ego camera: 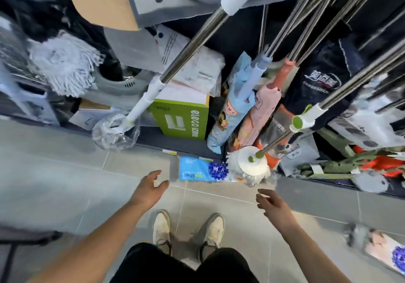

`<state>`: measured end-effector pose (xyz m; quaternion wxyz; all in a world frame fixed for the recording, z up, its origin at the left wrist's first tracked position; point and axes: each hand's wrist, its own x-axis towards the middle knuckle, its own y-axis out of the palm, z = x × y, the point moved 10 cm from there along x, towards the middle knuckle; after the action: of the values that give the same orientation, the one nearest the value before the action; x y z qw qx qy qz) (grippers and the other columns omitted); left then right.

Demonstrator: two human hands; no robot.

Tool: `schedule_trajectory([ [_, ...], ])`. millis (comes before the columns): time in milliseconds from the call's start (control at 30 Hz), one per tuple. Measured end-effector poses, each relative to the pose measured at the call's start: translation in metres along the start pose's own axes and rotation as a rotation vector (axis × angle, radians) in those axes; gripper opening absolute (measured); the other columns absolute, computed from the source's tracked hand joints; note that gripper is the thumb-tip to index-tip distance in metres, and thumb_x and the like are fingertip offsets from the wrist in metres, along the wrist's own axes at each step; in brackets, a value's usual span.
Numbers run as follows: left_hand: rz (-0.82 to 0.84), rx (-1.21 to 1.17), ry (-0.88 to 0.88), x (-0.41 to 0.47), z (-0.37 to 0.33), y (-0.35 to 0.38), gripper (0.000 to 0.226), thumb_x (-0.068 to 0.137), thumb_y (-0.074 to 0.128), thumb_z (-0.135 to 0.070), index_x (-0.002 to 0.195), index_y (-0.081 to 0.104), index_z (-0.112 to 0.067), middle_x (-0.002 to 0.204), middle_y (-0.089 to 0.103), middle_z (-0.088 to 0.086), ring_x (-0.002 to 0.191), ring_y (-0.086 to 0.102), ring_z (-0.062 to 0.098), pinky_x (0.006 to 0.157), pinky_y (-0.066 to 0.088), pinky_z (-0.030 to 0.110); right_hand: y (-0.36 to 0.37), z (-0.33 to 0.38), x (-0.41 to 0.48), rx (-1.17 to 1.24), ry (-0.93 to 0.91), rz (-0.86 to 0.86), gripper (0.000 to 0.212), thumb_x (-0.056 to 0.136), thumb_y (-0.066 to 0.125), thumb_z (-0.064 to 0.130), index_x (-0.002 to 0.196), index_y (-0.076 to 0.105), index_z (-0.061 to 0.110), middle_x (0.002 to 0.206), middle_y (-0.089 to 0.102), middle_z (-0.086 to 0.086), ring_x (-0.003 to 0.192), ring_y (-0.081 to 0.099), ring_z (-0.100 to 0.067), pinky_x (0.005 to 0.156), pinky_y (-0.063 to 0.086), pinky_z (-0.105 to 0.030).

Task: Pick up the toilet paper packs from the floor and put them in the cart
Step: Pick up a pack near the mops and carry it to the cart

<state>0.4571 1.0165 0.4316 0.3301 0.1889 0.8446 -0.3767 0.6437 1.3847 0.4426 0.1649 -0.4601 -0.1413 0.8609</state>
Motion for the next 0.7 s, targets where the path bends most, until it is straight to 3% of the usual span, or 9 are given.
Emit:
schedule_trajectory([
  [200, 0.023, 0.010, -0.077, 0.069, 0.053, 0.043, 0.057, 0.092, 0.065, -0.038, 0.144, 0.047, -0.021, 0.142, 0.054, 0.010, 0.120, 0.058, 0.026, 0.104, 0.044, 0.038, 0.048, -0.048, 0.083, -0.020, 0.083, 0.034, 0.019, 0.095, 0.065, 0.038, 0.113, 0.064, 0.045, 0.102, 0.074, 0.004, 0.099, 0.069, -0.020, 0.097, 0.054, -0.047],
  [433, 0.049, -0.075, -0.148, 0.201, 0.127, 0.142, 0.056, 0.092, 0.065, -0.037, 0.143, 0.047, -0.022, 0.144, 0.053, 0.003, 0.118, 0.059, 0.021, 0.097, 0.045, 0.030, 0.089, -0.151, 0.226, -0.038, 0.179, -0.093, 0.039, 0.090, 0.068, 0.049, 0.126, 0.058, 0.037, 0.114, 0.071, 0.001, 0.106, 0.066, -0.025, 0.101, 0.051, -0.053],
  [567, 0.048, -0.041, -0.178, 0.268, 0.169, 0.186, 0.056, 0.094, 0.061, -0.040, 0.144, 0.044, -0.022, 0.143, 0.052, 0.001, 0.099, 0.061, 0.023, 0.082, 0.044, 0.027, 0.107, -0.207, 0.300, -0.061, 0.213, -0.133, 0.070, 0.069, 0.067, 0.066, 0.130, 0.053, 0.038, 0.121, 0.069, 0.000, 0.113, 0.064, -0.028, 0.104, 0.049, -0.054],
  [700, 0.034, 0.023, -0.168, 0.325, 0.200, 0.221, 0.061, 0.092, 0.061, -0.045, 0.145, 0.042, -0.020, 0.143, 0.053, 0.003, 0.110, 0.061, 0.026, 0.095, 0.045, 0.034, 0.110, -0.257, 0.367, -0.107, 0.284, -0.186, 0.089, 0.058, 0.062, 0.074, 0.136, 0.050, 0.032, 0.124, 0.070, -0.001, 0.114, 0.064, -0.031, 0.104, 0.049, -0.054],
])
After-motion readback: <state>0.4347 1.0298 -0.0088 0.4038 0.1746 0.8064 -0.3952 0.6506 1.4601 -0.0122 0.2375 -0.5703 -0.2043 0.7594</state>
